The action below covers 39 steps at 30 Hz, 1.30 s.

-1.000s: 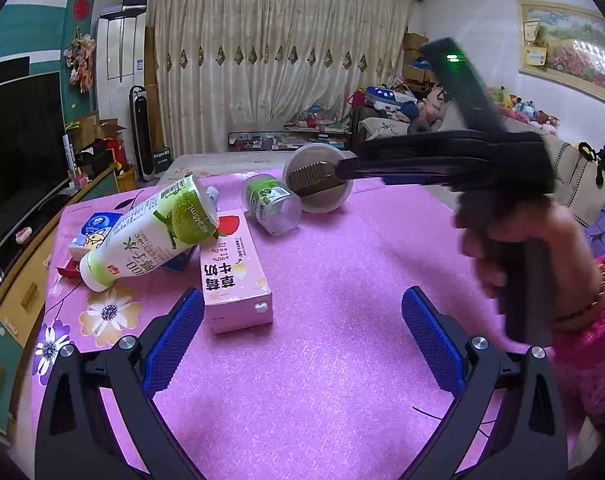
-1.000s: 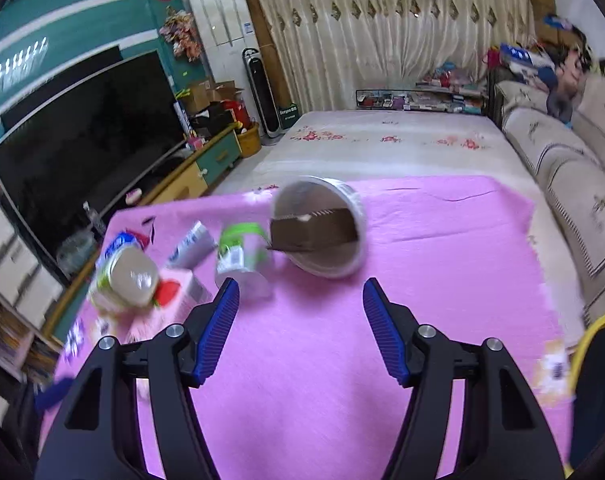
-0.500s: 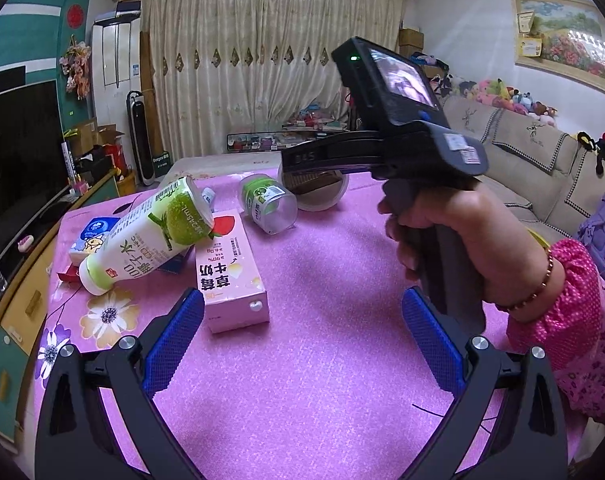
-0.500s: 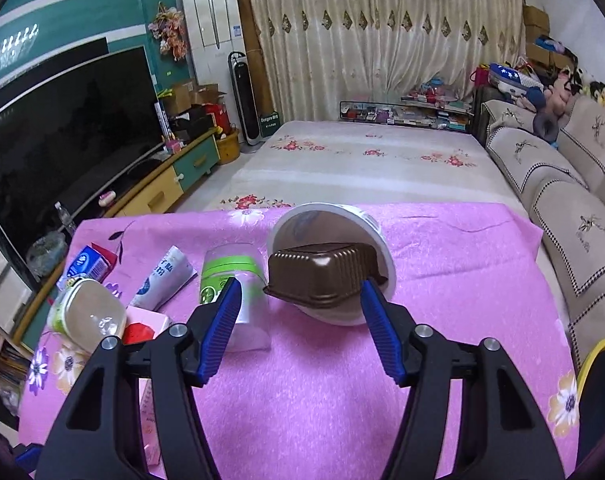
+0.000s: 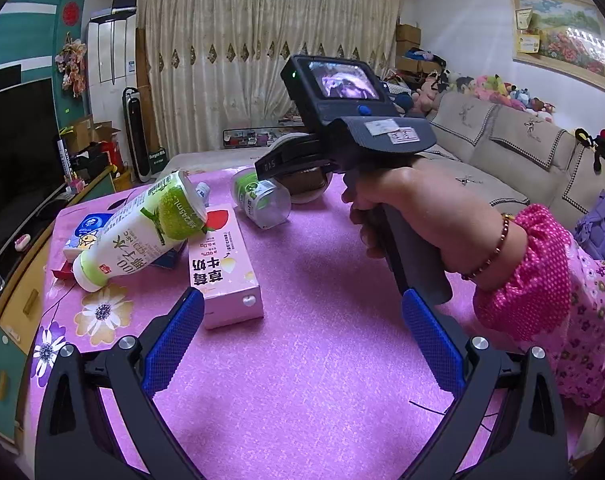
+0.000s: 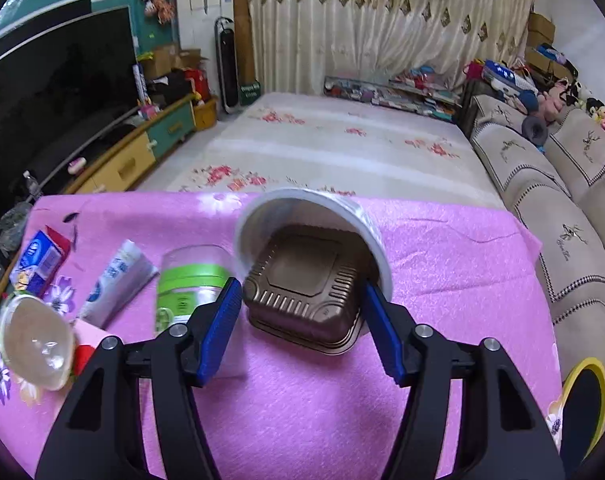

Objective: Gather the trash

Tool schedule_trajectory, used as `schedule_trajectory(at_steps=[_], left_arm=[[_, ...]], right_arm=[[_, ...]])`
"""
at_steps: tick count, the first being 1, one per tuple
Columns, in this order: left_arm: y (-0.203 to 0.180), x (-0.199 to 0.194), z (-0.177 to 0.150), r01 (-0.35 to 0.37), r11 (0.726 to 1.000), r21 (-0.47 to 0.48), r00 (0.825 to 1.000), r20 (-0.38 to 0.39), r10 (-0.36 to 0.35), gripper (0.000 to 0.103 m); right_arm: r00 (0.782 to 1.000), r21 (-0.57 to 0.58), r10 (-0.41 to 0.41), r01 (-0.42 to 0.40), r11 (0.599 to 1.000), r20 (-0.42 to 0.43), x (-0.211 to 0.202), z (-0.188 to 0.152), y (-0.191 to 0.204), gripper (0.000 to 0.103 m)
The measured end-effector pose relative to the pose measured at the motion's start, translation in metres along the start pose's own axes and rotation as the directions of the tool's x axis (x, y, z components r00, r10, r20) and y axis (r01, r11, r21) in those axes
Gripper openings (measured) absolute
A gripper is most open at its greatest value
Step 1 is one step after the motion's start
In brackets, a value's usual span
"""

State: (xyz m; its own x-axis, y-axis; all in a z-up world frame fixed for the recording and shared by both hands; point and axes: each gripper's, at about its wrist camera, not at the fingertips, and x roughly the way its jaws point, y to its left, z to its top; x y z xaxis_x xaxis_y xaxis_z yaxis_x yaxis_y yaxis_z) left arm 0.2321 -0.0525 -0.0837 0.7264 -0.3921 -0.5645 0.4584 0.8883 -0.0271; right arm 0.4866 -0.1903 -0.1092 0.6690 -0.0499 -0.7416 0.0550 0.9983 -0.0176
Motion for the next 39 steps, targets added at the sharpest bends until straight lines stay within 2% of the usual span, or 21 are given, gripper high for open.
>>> schedule_trajectory(at_steps=[4,8,18,25,31,39], left_arm=[[0.000,0.001,0.000,0.007,1.000,-0.005,1.000,-0.004,-0.007,0.098],[0.001,0.001,-0.001,0.010,1.000,-0.002,1.000,-0.003,-0.010,0.098],[-0.001,0.004,-0.003,0.007,1.000,0.004,1.000,-0.020,-0.007,0.098],[-0.002,0.002,-0.004,0.011,1.000,0.013,1.000,-0.014,-0.011,0.098],[-0.004,0.001,-0.004,0.008,1.000,0.017,1.000,-0.010,-0.007,0.098],[-0.010,0.001,-0.007,0.003,0.999,0.035,1.000,-0.013,-0.003,0.098]], right_arm=[[1.000,-0.017,0.003,-0.003,1.000,-0.009,-0.001,-0.004,-0.004,0.060],[0.998,-0.002,0.047,-0.047,0.999,-0.032,-0.001,-0.008,-0.012,0.060],[0.998,0.011,0.058,-0.057,0.998,-0.025,-0.005,-0.009,-0.015,0.059],[0.990,0.037,0.140,-0.140,0.989,-0.005,-0.046,-0.026,-0.038,0.059],[0.977,0.028,0.214,-0.213,0.977,-0.012,-0.091,-0.062,-0.059,0.059],[0.981,0.046,0.190,-0.192,0.980,0.044,-0.141,-0.103,-0.098,0.059]])
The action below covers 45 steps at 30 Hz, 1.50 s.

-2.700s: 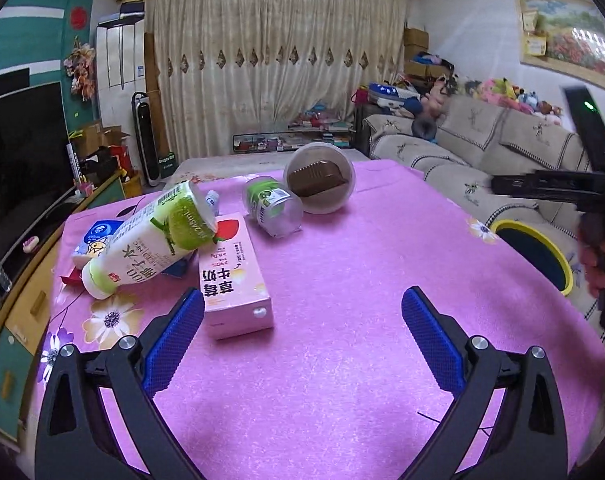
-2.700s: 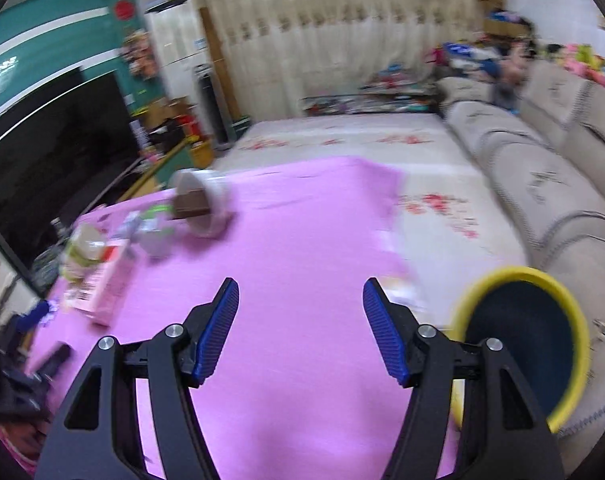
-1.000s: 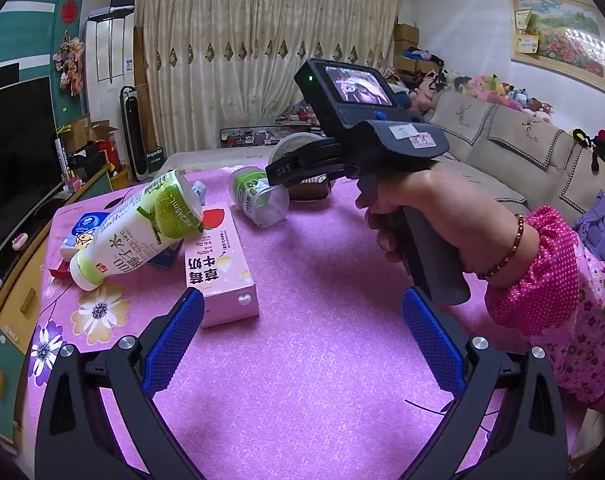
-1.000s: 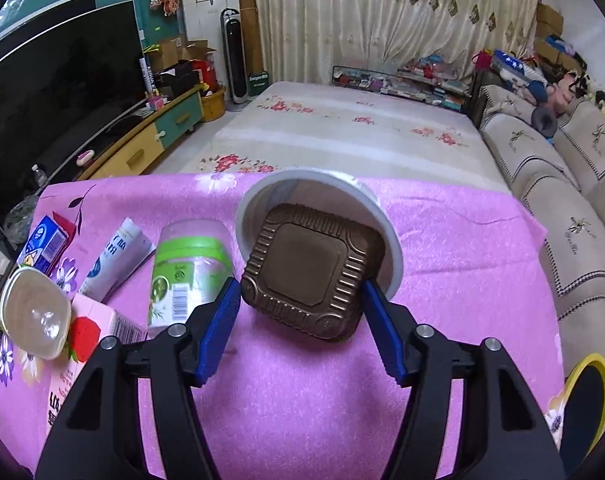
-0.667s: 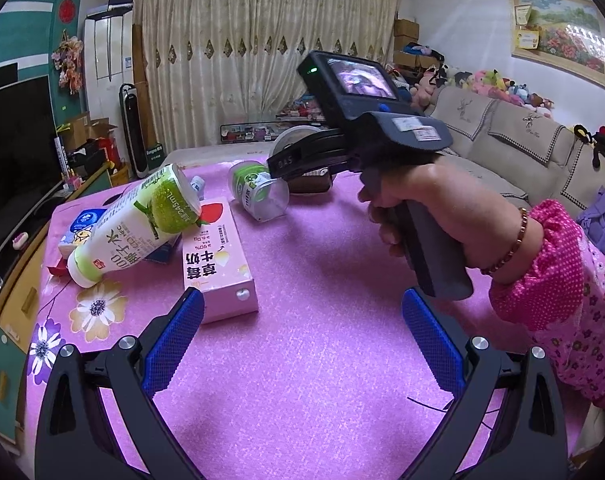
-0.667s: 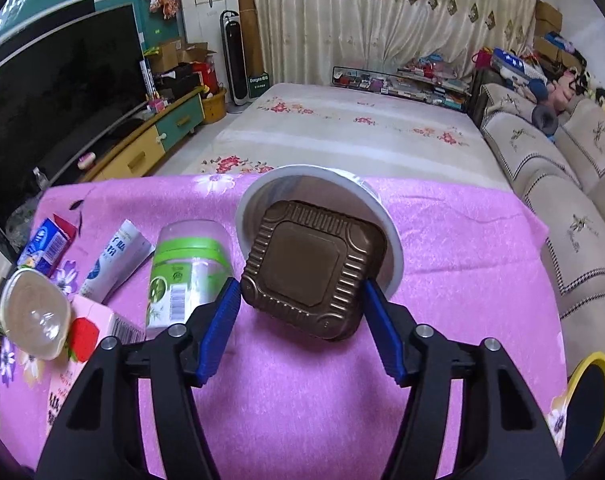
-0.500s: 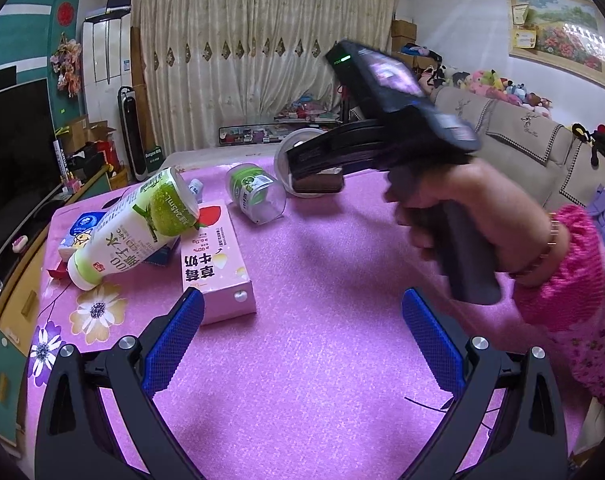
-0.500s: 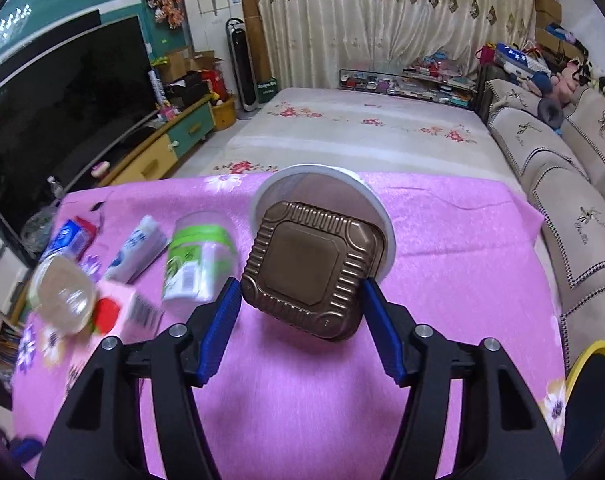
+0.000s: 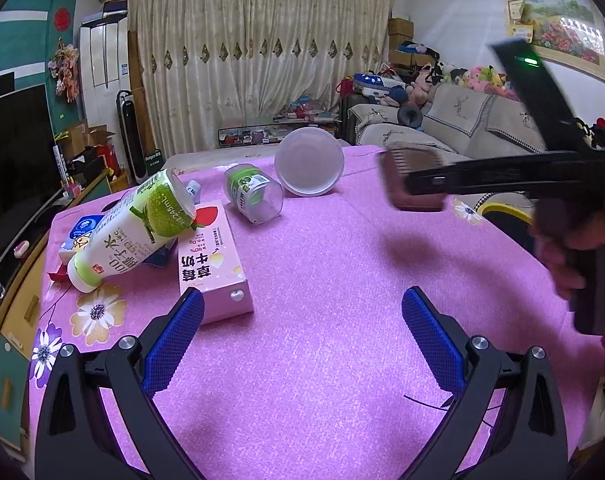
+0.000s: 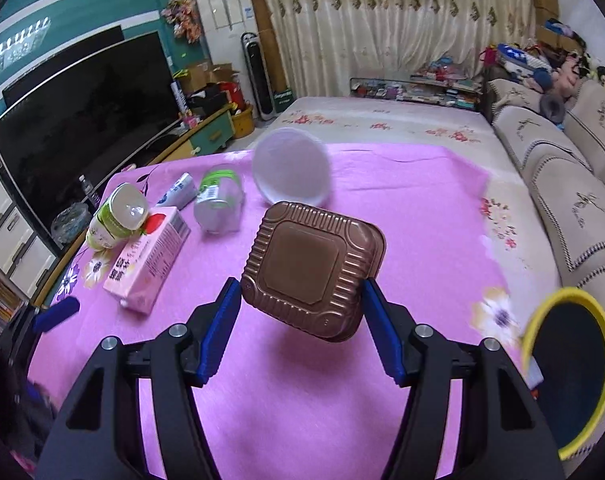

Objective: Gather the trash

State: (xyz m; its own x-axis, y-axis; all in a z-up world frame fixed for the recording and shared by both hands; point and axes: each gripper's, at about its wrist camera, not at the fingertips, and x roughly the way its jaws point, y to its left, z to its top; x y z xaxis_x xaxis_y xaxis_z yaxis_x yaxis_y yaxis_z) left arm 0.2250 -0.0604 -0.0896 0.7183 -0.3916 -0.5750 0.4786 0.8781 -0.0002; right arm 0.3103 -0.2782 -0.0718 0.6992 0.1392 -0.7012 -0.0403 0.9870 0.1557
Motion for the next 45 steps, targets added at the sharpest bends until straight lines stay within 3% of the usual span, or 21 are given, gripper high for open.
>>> schedule_trajectory(at_steps=[4,8,13,19,29,38,42,45], left_arm=[[-0.002,-0.001,0.000,-0.004,1.000,0.007,1.000,0.006,0.004,0.098],[-0.002,0.000,-0.001,-0.005,1.000,0.007,1.000,0.003,0.005,0.098],[-0.003,0.000,-0.001,0.000,1.000,0.013,1.000,0.003,0.000,0.098],[-0.005,0.001,-0.002,0.009,1.000,0.023,1.000,0.000,-0.009,0.098],[-0.004,0.003,-0.001,0.020,1.000,0.020,1.000,-0.009,-0.020,0.098],[-0.007,0.004,0.000,0.028,0.999,0.019,0.999,-0.017,-0.028,0.098],[-0.011,0.004,0.011,0.102,0.995,-0.023,0.993,-0.052,-0.103,0.098],[-0.022,0.007,0.023,0.109,0.994,-0.002,0.992,-0.065,-0.108,0.098]], right_arm=[[0.999,0.061,-0.046,0.045,0.997,0.022,-0.025,-0.019,-0.037,0.059],[0.989,0.158,-0.147,0.142,0.977,0.020,-0.047,-0.040,-0.096,0.059],[0.953,0.289,-0.299,0.297,0.910,-0.037,-0.062,-0.071,-0.179,0.060],[0.919,0.351,-0.375,0.394,0.849,-0.123,-0.054,-0.100,-0.236,0.060],[0.897,0.364,-0.403,0.443,0.819,-0.184,-0.033,-0.109,-0.255,0.061],[0.904,0.350,-0.394,0.428,0.833,-0.168,-0.035,-0.106,-0.246,0.065],[0.907,0.338,-0.393,0.422,0.841,-0.154,-0.039,-0.103,-0.240,0.065],[0.908,0.332,-0.397,0.419,0.845,-0.136,-0.044,-0.100,-0.238,0.066]])
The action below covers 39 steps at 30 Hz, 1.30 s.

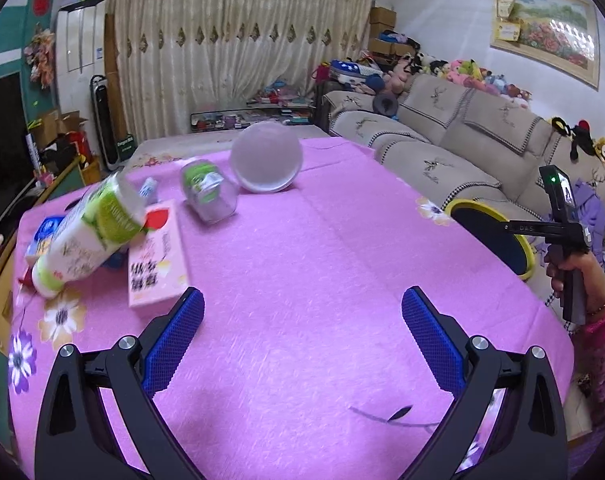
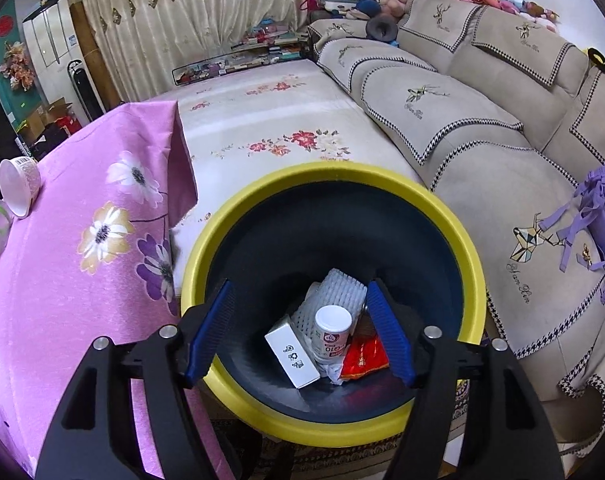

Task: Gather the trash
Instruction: 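Reach the left gripper to the white bowl and grasp its rim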

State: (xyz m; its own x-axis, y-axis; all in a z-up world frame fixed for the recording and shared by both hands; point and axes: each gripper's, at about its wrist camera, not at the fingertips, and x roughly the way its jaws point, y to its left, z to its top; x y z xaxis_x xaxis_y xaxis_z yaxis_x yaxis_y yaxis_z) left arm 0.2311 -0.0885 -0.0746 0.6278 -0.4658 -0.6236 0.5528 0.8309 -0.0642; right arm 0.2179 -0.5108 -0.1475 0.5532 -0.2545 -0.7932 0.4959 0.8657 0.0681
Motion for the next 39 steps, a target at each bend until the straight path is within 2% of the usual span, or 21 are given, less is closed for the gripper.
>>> schedule_trajectory(at_steps=[9,15,18,22,25,27,31,34,36,39], left_arm=[[-0.038,0.032,0.047,-0.024,0.997,0.068,1.000,0.011,0.024,0.098],[-0.040,0.085,0.086,-0.061,0.998,0.004,0.998,0.002,0.061,0.098],[-0.031,0.119,0.104,-0.069,0.996,-0.057,0.997,-0.035,0.068,0.097],[-0.020,0.158,0.126,-0.108,0.985,-0.134,0.992,-0.075,0.099,0.090],[-0.010,0.187,0.138,-0.191,0.966,-0.173,0.978,-0.112,0.173,0.083],[-0.004,0.203,0.143,-0.231,0.952,-0.199,0.969,-0.139,0.206,0.074],[0.004,0.229,0.151,-0.290,0.931,-0.220,0.951,-0.172,0.256,0.066],[0.007,0.243,0.155,-0.311,0.923,-0.226,0.945,-0.176,0.275,0.059],[0.010,0.250,0.157,-0.319,0.920,-0.228,0.942,-0.181,0.282,0.052],[0.014,0.261,0.161,-0.329,0.916,-0.228,0.938,-0.191,0.289,0.034]], right_arm=[[0.999,-0.004,0.037,-0.037,0.999,0.039,-0.013,-0.001,-0.002,0.066],[0.997,-0.003,0.061,-0.061,0.998,0.047,-0.016,-0.006,-0.006,0.066],[0.996,0.005,0.074,-0.074,0.997,0.048,-0.017,-0.008,-0.011,0.067],[0.994,0.019,0.095,-0.096,0.995,0.055,-0.020,-0.010,-0.017,0.067],[0.991,0.022,0.116,-0.118,0.993,0.061,-0.022,-0.008,-0.018,0.067],[0.989,0.020,0.130,-0.131,0.991,0.067,-0.023,-0.007,-0.018,0.067],[0.986,0.014,0.153,-0.154,0.988,0.072,-0.023,-0.006,-0.016,0.067],[0.984,0.007,0.165,-0.166,0.986,0.070,-0.023,-0.006,-0.015,0.068],[0.983,0.006,0.170,-0.170,0.985,0.068,-0.022,-0.007,-0.015,0.068],[0.983,0.009,0.172,-0.173,0.985,0.066,-0.021,-0.009,-0.017,0.068]])
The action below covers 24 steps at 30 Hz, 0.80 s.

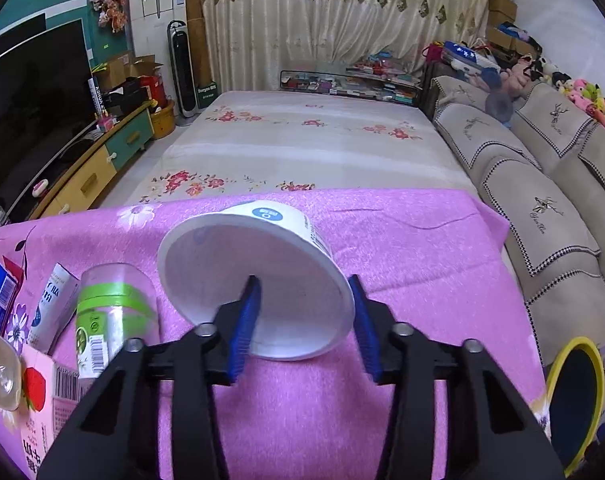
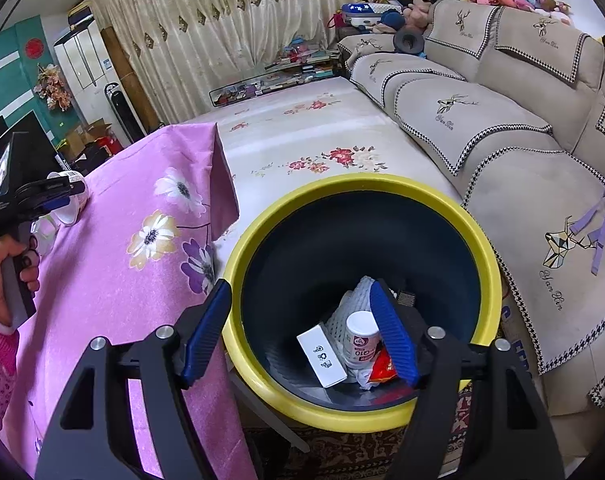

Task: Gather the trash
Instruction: 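Reach the left gripper to the white bowl and grasp its rim, then carry the white bowl with the left gripper into the bin and release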

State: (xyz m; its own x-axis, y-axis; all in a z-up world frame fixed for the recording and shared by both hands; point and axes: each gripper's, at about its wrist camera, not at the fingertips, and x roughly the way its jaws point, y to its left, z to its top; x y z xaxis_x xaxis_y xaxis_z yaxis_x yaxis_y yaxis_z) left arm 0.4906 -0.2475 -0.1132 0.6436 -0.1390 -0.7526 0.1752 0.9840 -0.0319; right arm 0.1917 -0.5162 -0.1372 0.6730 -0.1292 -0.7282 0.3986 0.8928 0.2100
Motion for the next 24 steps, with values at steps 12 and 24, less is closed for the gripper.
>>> schedule_trajectory(at_steps=[12,24], left_arm=[[0.005,-0.033,-0.022,0.066,0.997,0.047,0.997,0.030,-0.068,0.006],[-0.059,-0.157,-0.088,0.297,0.924,0.240,0.952,-0.005,-0.305,0.006]], right_arm=[[1.000,0.018,0.010,-0.010,1.000,0.014,-0.014,-0.007,-0.010,0.068],[0.998,0.049,-0.006,0.003,0.999,0.060,-0.060,-0.028,-0.042,0.068]])
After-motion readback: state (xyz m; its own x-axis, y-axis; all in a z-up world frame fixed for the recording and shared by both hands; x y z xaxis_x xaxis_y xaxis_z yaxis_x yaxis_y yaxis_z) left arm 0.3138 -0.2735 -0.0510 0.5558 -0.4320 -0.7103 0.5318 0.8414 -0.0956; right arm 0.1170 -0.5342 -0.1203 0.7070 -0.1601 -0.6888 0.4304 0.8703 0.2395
